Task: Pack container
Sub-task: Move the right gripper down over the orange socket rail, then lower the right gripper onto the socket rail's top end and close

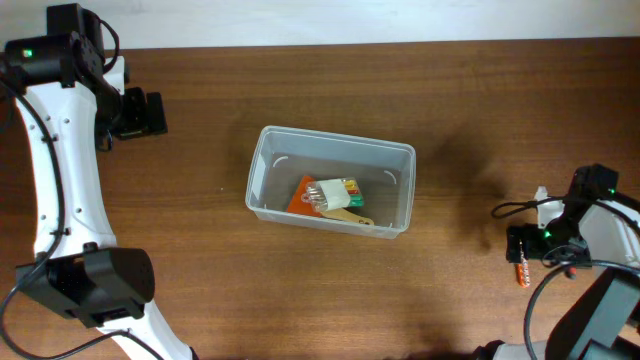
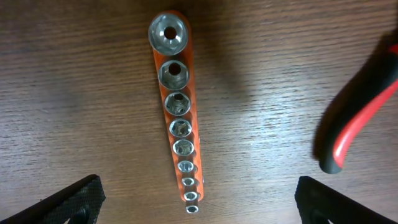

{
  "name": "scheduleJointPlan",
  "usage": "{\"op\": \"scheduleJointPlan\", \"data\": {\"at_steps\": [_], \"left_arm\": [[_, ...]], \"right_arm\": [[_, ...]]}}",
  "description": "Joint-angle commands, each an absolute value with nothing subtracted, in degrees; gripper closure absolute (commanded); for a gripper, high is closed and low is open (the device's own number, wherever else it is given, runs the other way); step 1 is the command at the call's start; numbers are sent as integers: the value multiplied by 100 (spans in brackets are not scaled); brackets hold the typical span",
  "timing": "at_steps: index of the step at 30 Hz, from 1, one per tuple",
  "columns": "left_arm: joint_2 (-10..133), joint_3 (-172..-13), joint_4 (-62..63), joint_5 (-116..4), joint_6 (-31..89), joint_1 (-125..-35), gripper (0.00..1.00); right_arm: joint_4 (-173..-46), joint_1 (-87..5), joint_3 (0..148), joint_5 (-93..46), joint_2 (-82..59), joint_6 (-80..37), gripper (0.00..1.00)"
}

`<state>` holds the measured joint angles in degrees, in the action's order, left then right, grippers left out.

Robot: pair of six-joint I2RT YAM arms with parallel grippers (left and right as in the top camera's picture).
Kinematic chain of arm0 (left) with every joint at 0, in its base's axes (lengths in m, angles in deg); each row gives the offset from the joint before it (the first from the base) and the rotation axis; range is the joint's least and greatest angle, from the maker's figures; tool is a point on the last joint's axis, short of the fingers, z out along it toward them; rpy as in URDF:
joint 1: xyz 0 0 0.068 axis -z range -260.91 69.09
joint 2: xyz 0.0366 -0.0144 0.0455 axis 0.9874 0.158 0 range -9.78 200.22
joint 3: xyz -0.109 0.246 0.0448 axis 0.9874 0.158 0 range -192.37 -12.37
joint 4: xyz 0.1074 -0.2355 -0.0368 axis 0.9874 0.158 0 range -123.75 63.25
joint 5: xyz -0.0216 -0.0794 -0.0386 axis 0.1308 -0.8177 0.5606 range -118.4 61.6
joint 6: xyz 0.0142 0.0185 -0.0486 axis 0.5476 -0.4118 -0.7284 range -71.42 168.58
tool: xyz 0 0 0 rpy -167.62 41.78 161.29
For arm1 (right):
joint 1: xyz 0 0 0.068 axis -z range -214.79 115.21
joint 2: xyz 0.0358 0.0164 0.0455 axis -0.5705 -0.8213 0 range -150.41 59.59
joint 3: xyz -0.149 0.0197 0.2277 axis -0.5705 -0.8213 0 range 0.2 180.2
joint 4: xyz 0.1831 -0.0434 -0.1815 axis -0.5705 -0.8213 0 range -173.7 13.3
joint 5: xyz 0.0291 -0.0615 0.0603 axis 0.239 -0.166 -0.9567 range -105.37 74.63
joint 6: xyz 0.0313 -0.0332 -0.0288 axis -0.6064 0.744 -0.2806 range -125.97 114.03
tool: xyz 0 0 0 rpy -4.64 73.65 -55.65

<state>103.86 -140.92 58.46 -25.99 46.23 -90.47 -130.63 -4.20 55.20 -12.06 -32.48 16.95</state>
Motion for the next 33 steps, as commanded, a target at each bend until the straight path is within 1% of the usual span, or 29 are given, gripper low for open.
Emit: {"op": "scheduleJointPlan", "data": {"at_steps": [1, 9, 19, 33], "left_arm": [[10362, -14147, 5848, -2557, 4693, -9082, 1], [10362, -14147, 5850, -2557, 4693, -9082, 1], [10362, -14147, 5850, -2557, 4693, -9082, 1], [10362, -14147, 5848, -2557, 4693, -9082, 1]], "right_arm": [[-13068, -398, 5498, -1233, -3449, 1693, 1], [-12921, -400, 5498, -1163, -3755, 1697, 1], [-12698, -400, 5498, -870, -3758, 1765, 1], [-12419, -400, 5498, -830, -3766, 1782, 1]]}}
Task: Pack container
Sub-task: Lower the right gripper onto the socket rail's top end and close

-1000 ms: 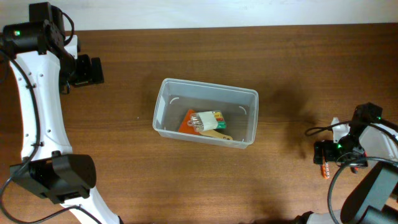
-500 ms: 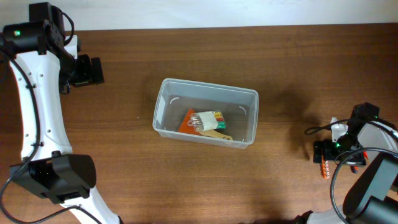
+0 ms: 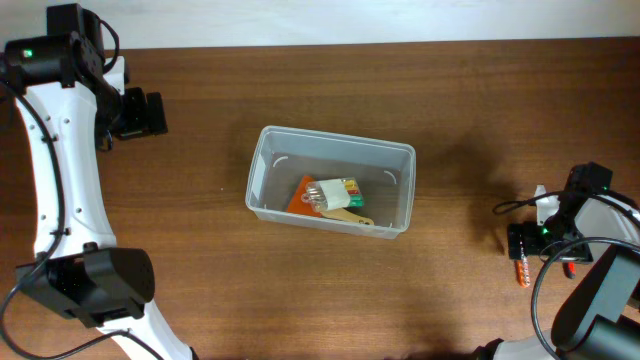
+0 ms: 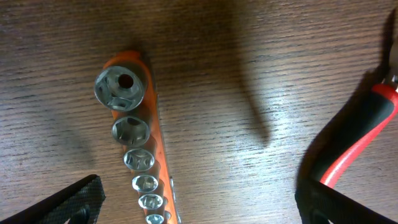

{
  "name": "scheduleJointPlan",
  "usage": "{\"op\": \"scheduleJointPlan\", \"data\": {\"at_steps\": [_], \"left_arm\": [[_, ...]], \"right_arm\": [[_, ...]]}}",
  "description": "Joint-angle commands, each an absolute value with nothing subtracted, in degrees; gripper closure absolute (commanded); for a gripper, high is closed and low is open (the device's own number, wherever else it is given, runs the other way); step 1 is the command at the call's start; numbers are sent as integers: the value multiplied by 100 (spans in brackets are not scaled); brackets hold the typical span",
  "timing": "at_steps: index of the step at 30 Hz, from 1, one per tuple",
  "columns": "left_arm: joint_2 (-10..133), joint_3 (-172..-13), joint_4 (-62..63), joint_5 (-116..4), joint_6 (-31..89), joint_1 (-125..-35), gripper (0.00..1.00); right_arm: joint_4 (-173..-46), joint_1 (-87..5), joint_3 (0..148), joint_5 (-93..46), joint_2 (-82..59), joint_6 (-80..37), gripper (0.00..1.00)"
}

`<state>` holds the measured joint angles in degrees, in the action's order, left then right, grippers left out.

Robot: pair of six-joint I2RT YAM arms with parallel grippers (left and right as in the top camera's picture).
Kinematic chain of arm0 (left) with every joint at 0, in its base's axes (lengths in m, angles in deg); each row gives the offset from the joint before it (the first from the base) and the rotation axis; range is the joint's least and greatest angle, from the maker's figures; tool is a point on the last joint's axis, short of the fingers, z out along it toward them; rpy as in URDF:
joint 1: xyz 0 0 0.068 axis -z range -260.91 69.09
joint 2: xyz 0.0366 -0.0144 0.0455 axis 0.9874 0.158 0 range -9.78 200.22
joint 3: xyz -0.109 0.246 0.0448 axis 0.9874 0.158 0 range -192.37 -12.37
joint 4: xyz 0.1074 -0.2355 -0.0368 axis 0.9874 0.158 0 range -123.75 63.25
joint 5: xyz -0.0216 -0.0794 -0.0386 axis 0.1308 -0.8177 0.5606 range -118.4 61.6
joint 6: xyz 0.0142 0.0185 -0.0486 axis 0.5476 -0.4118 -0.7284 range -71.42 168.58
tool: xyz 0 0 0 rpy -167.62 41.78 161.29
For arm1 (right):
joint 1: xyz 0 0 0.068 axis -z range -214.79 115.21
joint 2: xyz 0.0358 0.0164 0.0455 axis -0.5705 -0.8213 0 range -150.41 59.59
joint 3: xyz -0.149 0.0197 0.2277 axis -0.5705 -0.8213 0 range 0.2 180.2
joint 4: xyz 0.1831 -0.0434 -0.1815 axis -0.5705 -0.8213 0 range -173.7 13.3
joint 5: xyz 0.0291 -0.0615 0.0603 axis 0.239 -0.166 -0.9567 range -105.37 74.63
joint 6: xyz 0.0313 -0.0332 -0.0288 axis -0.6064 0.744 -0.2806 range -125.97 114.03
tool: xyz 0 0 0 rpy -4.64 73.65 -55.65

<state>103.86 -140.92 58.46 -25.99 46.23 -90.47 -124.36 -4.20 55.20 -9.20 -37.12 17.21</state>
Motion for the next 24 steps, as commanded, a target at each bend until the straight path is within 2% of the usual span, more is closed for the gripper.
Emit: {"op": "scheduleJointPlan", "data": {"at_steps": [1, 24], "left_arm": [[10362, -14147, 5850, -2557, 4693, -9082, 1], [10362, -14147, 5848, -2557, 4693, -9082, 1]], "right_arm": [[-12417, -400, 5498, -828, -3766, 1784, 1], [-12419, -400, 5498, -1239, -4018, 1841, 1]]}}
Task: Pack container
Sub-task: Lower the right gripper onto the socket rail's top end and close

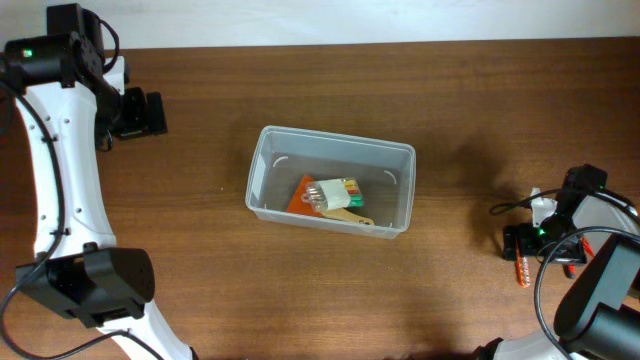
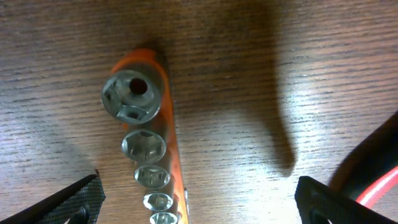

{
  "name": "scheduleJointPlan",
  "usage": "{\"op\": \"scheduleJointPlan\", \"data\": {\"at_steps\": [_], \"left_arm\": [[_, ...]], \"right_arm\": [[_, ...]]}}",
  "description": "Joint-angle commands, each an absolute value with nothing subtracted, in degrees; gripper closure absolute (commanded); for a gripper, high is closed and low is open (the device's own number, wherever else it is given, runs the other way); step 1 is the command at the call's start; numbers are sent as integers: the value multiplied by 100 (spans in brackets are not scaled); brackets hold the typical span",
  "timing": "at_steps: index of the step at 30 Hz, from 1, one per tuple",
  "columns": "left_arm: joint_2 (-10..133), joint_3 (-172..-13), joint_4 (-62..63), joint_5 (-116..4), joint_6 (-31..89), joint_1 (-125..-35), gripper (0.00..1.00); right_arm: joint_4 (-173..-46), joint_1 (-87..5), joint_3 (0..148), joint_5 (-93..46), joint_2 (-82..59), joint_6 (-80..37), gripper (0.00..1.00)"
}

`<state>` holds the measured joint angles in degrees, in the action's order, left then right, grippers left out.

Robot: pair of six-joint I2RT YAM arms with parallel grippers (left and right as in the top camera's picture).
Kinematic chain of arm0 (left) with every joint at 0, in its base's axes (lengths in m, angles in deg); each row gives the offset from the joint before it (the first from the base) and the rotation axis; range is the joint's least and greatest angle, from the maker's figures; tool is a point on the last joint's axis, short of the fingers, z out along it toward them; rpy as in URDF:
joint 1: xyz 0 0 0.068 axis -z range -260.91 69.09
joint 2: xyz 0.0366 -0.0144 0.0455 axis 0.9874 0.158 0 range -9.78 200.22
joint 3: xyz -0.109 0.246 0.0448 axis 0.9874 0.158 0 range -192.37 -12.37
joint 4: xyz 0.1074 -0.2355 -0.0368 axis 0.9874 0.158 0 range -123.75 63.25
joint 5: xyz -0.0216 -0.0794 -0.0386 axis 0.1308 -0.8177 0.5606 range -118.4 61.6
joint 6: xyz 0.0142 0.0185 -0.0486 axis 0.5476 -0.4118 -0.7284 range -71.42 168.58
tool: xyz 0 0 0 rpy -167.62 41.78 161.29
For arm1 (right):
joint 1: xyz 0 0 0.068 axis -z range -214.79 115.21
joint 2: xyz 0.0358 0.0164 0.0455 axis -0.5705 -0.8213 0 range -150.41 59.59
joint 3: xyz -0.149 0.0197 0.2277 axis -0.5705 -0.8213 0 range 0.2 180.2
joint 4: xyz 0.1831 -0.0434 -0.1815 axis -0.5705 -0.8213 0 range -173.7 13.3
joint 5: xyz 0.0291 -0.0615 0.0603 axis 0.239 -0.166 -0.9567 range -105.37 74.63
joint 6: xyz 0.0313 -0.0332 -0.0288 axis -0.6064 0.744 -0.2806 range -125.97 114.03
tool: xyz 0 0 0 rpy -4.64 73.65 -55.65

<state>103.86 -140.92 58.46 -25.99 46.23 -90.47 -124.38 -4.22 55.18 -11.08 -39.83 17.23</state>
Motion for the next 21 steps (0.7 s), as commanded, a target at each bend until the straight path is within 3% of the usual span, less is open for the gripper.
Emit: {"op": "scheduleJointPlan", "data": {"at_steps": [1, 21], "left_arm": [[10362, -14147, 5848, -2557, 4693, -9082, 1], [10362, -14147, 5850, -2557, 4693, -9082, 1]], "right_arm": [[-12421, -400, 5498, -1241, -4018, 1885, 1], [-12382, -400, 5498, -1213, -4151, 1911, 1]]}}
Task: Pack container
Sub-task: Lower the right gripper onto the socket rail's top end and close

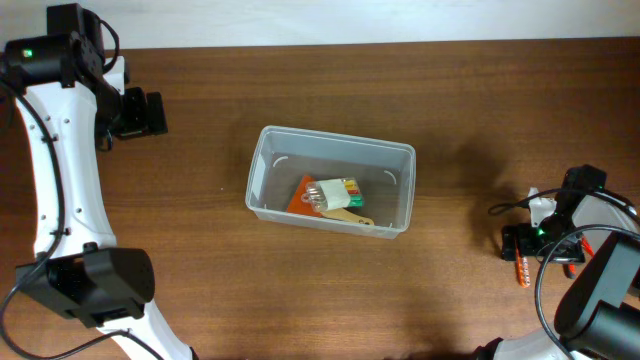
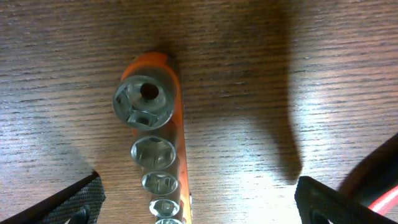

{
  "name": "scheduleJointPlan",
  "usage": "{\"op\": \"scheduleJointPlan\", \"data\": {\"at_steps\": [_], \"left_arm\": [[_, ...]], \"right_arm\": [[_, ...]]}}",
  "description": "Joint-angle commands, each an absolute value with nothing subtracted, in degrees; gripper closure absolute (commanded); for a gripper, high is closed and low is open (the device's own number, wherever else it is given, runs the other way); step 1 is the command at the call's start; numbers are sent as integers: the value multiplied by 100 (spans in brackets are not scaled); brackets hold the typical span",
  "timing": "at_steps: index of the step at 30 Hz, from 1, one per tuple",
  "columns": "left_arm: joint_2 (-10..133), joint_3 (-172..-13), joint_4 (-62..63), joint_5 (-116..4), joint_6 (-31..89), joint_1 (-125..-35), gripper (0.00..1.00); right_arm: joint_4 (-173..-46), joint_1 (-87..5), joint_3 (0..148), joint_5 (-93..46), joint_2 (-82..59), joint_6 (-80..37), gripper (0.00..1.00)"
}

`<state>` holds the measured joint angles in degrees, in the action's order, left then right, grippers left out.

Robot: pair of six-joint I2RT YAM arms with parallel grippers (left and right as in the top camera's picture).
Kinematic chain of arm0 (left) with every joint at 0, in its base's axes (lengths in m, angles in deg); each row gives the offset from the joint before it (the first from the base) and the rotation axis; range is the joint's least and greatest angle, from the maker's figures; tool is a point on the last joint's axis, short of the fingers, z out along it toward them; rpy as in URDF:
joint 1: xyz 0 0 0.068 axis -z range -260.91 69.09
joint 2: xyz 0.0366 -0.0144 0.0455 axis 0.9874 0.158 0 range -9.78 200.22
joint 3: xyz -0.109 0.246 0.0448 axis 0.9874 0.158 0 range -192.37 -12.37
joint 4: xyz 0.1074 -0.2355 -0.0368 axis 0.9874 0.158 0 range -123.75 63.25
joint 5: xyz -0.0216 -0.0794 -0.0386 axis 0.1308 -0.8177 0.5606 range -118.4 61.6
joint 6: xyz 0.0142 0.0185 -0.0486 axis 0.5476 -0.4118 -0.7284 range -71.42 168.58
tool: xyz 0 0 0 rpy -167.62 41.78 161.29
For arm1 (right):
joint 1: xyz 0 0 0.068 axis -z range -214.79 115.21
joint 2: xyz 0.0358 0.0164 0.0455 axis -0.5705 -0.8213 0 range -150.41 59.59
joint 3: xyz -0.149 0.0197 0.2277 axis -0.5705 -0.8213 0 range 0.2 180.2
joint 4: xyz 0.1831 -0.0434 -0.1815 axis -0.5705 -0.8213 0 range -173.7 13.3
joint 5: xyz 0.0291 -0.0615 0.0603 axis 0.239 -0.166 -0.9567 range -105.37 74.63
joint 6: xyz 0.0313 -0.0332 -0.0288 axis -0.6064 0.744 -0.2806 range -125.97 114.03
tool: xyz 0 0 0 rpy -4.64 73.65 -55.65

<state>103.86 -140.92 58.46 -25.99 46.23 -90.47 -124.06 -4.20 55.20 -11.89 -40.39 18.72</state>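
Note:
An orange rail of chrome sockets (image 2: 155,143) lies on the wood directly under my right gripper (image 2: 198,202), whose fingers (image 2: 68,202) stand wide open on either side of it without touching. Overhead, the socket rail (image 1: 519,270) shows at the far right under the right gripper (image 1: 522,246). The clear plastic container (image 1: 264,150) sits mid-table and holds an orange card, a pale bundle and a wooden piece. My left gripper (image 1: 150,113) hangs far off at the upper left; its jaw state is not discernible.
Red-and-black handled pliers (image 2: 379,186) lie just right of the socket rail, close to the right finger. A small white object (image 1: 541,205) rests beside the right arm. The table's right edge is close to the right arm.
My right gripper has shifted slightly, so the socket rail sits a little more to the right and lower in the wrist view. Jaws remain wide open. The left arm is unchanged.
At first the right gripper hovered open with the whole socket rail in wrist view. Then it was lower, with only the rail's large-socket end showing. It has stayed open, straddling the rail, while the container and left arm stayed put.

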Motion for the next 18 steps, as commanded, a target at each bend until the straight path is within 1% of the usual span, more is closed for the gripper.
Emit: {"op": "scheduleJointPlan", "data": {"at_steps": [1, 11, 18], "left_arm": [[10362, -14147, 5848, -2557, 4693, -9082, 1], [10362, -14147, 5850, -2557, 4693, -9082, 1], [10362, -14147, 5850, -2557, 4693, -9082, 1]], "right_arm": [[-12379, -400, 5498, -1213, -4151, 1909, 1], [-12272, -400, 5498, -1222, -4151, 1905, 1], [-12178, -400, 5498, -1606, -4151, 1756, 1]]}}
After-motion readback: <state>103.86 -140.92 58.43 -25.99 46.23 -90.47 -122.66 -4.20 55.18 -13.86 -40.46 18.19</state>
